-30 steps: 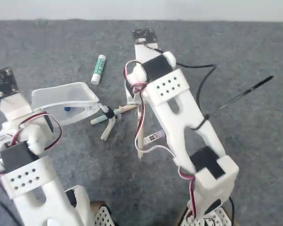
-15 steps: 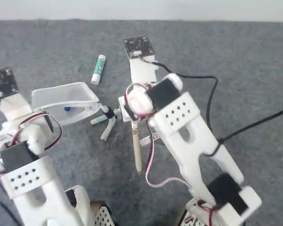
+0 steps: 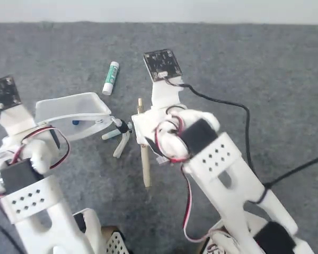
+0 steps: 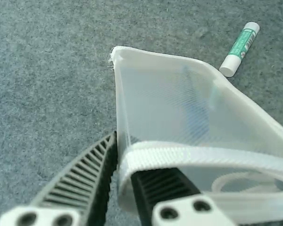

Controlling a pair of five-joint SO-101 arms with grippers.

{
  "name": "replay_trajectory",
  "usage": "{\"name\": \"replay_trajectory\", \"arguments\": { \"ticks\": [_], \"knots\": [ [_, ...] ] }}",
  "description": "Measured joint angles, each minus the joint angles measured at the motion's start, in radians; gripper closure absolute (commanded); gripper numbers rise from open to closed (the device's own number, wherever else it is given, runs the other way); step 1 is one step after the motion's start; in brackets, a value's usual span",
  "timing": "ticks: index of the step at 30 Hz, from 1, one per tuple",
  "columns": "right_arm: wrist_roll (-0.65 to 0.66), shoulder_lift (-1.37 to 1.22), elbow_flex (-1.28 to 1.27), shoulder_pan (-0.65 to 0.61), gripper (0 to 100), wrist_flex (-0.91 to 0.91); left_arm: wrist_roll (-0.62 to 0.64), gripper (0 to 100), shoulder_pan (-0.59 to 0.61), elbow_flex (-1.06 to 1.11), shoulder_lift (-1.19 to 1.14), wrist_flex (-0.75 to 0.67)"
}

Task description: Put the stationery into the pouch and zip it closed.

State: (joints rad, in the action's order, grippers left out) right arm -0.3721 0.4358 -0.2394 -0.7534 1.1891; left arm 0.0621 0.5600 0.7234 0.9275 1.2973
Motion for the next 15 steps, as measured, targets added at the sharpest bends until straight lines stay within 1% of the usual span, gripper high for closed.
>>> {"name": "replay_trajectory", "arguments": {
  "ticks": [6,11,15],
  "knots": [
    [-0.002,0.127,-0.098,-0.006,99.2,-0.109,0.000,99,0.000,0.000,0.000,0.000],
    [-0.002,0.255,-0.206,-0.077,99.2,-0.212,0.000,99,0.000,0.000,0.000,0.000],
    [-0.002,0.371,-0.331,-0.129,99.2,-0.354,0.000,99,0.000,0.000,0.000,0.000]
  ]
}}
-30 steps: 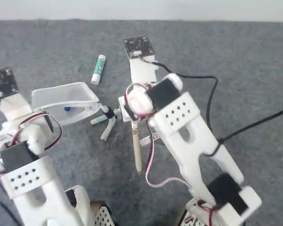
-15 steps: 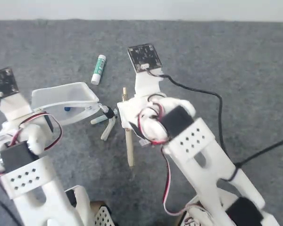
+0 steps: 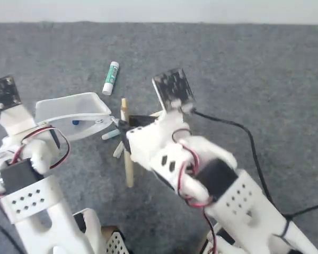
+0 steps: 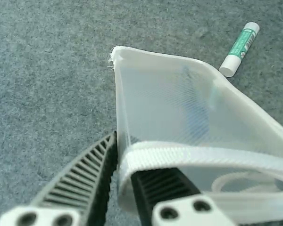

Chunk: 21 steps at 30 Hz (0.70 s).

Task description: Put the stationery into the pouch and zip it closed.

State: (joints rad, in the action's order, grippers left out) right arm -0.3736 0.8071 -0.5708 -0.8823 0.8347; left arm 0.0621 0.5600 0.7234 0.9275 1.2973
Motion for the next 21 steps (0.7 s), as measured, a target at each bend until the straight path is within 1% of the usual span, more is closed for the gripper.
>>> {"name": "replay_trajectory", "arguments": {
  "ticks": [8,10,14,21],
  "knots": [
    [0.000,0.235,-0.371,-0.109,99.2,-0.503,0.000,99,0.000,0.000,0.000,0.000],
    [0.021,0.278,-0.437,-0.121,99.2,-0.606,0.000,99,0.000,0.000,0.000,0.000],
    [0.086,0.322,-0.500,-0.124,99.2,-0.766,0.000,99,0.000,0.000,0.000,0.000],
    [0.118,0.330,-0.575,-0.124,99.2,-1.011,0.000,99,0.000,0.000,0.000,0.000]
  ]
}}
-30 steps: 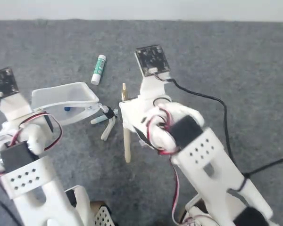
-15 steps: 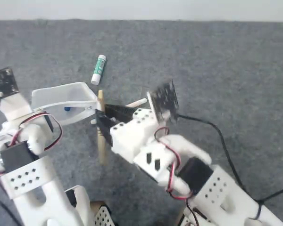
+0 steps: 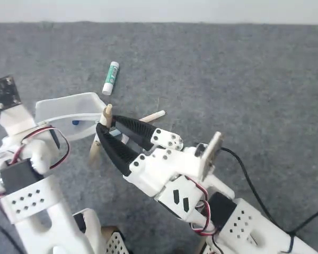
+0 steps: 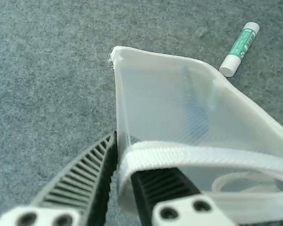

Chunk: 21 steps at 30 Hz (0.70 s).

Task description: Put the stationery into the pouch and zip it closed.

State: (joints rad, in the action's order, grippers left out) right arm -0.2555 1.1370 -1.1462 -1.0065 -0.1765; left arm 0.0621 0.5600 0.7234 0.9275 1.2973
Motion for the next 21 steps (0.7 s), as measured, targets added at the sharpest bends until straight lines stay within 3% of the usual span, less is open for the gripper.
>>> {"name": "replay_trajectory", "arguments": {
  "ticks": [12,21],
  "knots": [
    [0.006,-0.018,-0.003,0.000,99.2,-0.244,0.000,99,0.000,0.000,0.000,0.000],
    [0.077,-0.307,-0.003,0.000,99.2,-0.525,0.000,99,0.002,0.008,0.000,0.000]
  ]
}}
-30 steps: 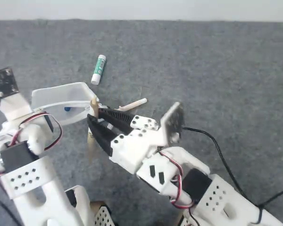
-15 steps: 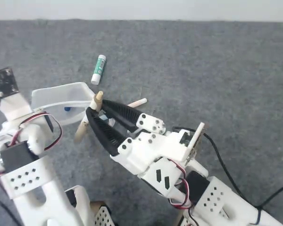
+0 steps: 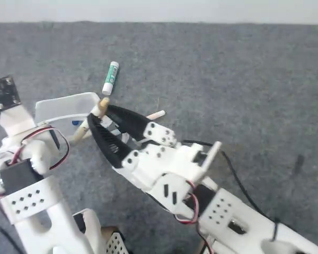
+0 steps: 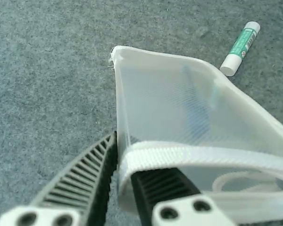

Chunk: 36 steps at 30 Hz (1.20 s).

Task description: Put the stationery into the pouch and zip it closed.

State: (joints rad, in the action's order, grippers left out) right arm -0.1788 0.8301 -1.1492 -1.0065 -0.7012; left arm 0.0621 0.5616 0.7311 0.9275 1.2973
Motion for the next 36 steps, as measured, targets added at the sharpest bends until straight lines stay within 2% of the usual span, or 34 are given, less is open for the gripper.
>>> {"name": "replay_trajectory", "arguments": {
  "ticks": [19,34,36],
  "knots": [
    [0.206,-0.486,0.000,0.000,99.2,-0.457,0.000,99,0.002,0.003,0.000,0.000],
    [0.218,-0.643,0.041,-0.005,98.7,-0.480,0.000,99,0.003,0.003,0.000,0.000],
    [0.235,-0.643,0.041,-0.021,95.2,-0.466,0.000,99,0.003,0.003,0.000,0.000]
  ]
}}
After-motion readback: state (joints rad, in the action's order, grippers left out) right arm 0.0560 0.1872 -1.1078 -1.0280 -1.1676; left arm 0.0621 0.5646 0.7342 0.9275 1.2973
